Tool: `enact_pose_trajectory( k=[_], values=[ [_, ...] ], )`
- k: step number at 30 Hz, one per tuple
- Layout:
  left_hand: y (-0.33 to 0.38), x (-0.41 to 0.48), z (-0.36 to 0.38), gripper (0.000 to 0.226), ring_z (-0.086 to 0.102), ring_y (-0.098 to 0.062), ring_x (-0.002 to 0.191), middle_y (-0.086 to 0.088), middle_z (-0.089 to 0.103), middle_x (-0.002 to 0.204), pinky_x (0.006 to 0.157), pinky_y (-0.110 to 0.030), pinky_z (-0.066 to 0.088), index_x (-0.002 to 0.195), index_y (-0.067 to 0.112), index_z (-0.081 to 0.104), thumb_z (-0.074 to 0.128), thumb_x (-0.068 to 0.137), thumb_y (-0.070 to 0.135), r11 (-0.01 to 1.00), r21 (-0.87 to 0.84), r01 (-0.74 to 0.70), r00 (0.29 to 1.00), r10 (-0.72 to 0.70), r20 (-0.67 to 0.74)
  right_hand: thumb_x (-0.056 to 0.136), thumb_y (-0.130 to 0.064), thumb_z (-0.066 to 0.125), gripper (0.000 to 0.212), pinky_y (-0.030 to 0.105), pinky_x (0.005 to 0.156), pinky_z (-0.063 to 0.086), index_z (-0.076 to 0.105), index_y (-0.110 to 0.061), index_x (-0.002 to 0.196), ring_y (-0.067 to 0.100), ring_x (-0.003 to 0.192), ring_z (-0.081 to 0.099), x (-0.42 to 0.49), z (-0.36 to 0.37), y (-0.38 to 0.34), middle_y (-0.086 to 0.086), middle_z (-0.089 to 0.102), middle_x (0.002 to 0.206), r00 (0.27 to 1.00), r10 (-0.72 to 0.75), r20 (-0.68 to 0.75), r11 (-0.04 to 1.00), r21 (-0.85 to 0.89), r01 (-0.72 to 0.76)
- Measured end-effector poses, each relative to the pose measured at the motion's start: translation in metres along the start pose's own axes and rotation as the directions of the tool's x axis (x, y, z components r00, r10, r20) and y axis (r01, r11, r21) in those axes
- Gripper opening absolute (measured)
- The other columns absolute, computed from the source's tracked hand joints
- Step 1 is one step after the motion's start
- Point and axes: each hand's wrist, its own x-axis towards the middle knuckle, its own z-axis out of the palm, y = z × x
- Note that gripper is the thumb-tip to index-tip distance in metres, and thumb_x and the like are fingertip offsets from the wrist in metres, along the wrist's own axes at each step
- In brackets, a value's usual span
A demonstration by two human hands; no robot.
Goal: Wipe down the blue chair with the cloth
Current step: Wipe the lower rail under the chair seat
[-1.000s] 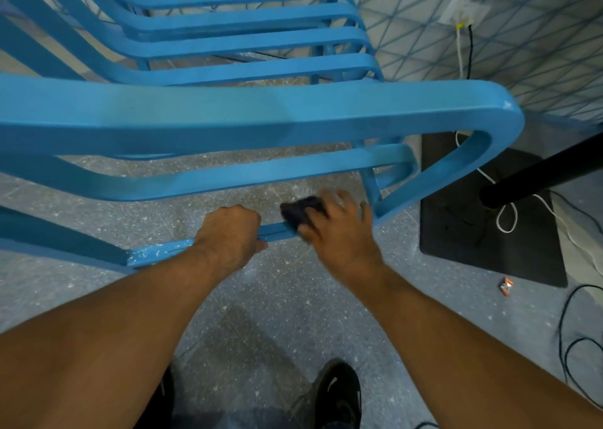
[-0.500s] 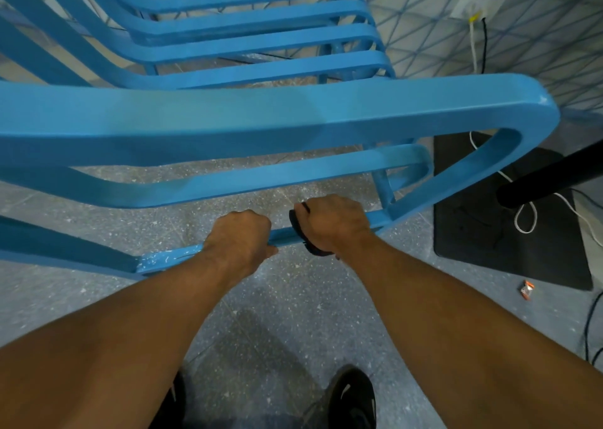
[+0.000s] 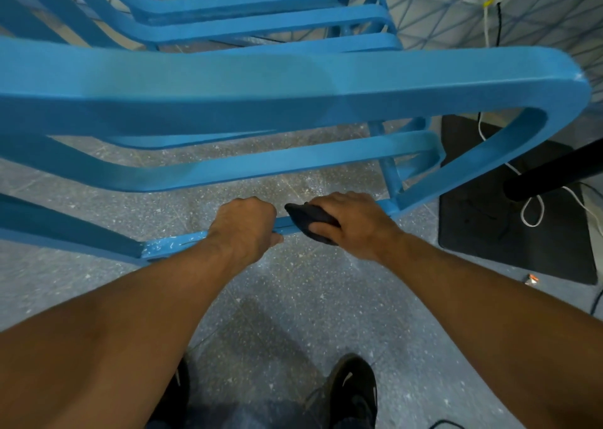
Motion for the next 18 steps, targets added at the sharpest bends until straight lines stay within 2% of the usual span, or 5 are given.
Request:
enact_pose_trajectory(
  k=[4,7,10,14,18],
  values=[
    [0.0,0.001,0.001,0.039,0.057,-0.02,0.086,-0.003,0.064,0.1,0.072,-0.029,0.043,0.109,0.019,0.064,0.057,0.09,0.053,1.0,0.018,-0.004,1.0,0.004,-0.006,0.093,-0.061,0.041,0.037,0.034,0.076,0.034,0.055,-0.028,0.102,0.018,0.083,0.054,0.019,-0.005,-0.023,-0.007,0.058,0.089,0.987,0.155,0.049,0.988,-0.029,-0.154],
    [0.0,0.001,0.001,0.039,0.052,-0.017,0.081,-0.002,0.062,0.098,0.071,-0.028,0.042,0.109,0.02,0.064,0.058,0.09,0.054,1.0,0.002,-0.001,1.0,0.001,-0.014,0.094,-0.052,0.048,0.027,0.034,0.078,0.042,0.057,-0.029,0.106,0.018,0.086,0.058,0.02,-0.013,-0.027,-0.006,0.063,0.094,0.981,0.145,0.128,0.982,0.1,-0.159],
    [-0.001,0.001,0.002,0.039,0.052,-0.016,0.08,0.0,0.058,0.09,0.069,-0.028,0.041,0.107,0.021,0.064,0.058,0.089,0.055,1.0,-0.002,0.002,1.0,-0.002,-0.008,0.091,-0.044,0.055,0.018,0.033,0.079,0.05,0.056,-0.038,0.108,0.015,0.088,0.061,0.009,-0.026,-0.013,-0.009,0.065,0.096,0.963,0.177,0.206,0.952,0.214,-0.22],
    [-0.002,0.001,0.001,0.038,0.051,-0.016,0.08,0.001,0.054,0.087,0.069,-0.028,0.042,0.109,0.021,0.063,0.058,0.09,0.054,1.0,-0.008,-0.005,1.0,0.005,0.01,0.09,-0.047,0.056,0.017,0.034,0.079,0.051,0.057,-0.035,0.102,0.016,0.086,0.06,0.004,-0.036,-0.004,-0.007,0.065,0.092,0.952,0.222,0.212,0.947,0.186,-0.263],
    [0.0,0.002,-0.001,0.04,0.054,-0.017,0.082,-0.001,0.061,0.095,0.07,-0.028,0.042,0.111,0.021,0.063,0.059,0.089,0.054,1.0,0.003,0.001,1.0,-0.001,0.002,0.091,-0.05,0.052,0.024,0.036,0.082,0.044,0.056,-0.03,0.104,0.019,0.086,0.059,0.017,-0.027,-0.027,-0.004,0.065,0.093,0.956,0.189,0.224,0.965,0.138,-0.224]
  ],
)
